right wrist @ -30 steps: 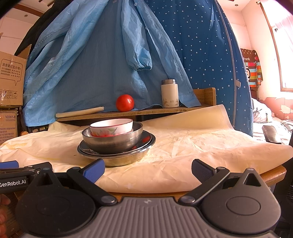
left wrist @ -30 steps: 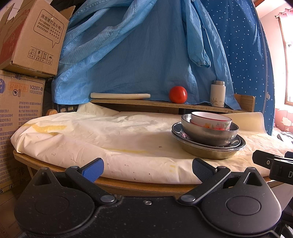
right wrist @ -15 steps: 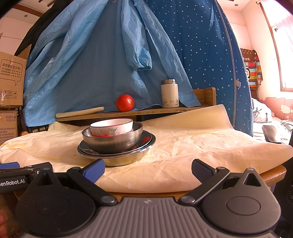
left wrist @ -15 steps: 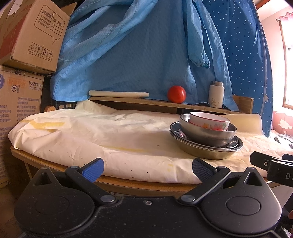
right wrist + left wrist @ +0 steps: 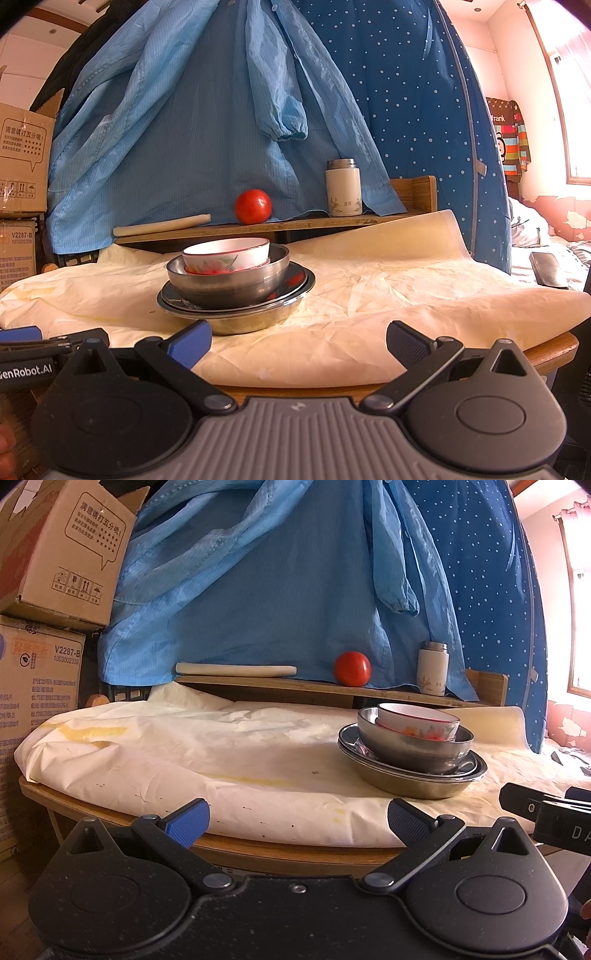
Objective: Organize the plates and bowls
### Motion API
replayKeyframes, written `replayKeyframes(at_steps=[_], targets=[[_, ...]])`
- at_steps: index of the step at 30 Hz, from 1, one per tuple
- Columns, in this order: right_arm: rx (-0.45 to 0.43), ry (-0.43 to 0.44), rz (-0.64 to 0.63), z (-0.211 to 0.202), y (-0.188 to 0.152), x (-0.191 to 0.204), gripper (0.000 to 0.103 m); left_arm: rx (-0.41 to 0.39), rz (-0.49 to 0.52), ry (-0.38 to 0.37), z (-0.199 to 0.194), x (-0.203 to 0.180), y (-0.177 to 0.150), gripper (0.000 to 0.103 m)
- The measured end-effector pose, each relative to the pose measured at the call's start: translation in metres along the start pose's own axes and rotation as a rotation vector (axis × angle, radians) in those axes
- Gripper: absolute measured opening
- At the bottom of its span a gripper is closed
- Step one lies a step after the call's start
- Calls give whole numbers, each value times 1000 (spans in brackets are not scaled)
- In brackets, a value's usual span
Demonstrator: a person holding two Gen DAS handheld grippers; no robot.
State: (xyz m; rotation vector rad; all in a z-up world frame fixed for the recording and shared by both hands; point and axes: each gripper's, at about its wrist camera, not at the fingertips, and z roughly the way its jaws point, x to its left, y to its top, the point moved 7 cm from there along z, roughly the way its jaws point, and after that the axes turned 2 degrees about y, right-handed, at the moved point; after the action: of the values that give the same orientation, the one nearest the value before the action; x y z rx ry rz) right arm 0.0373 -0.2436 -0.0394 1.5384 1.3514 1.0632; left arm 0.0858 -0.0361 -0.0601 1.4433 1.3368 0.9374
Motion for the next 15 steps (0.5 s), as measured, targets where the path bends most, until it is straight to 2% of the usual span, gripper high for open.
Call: replayKeyframes(at_steps=[15], targets=[[0,0,1,0,0,0,103,0,4,-2,0,-1,0,102]])
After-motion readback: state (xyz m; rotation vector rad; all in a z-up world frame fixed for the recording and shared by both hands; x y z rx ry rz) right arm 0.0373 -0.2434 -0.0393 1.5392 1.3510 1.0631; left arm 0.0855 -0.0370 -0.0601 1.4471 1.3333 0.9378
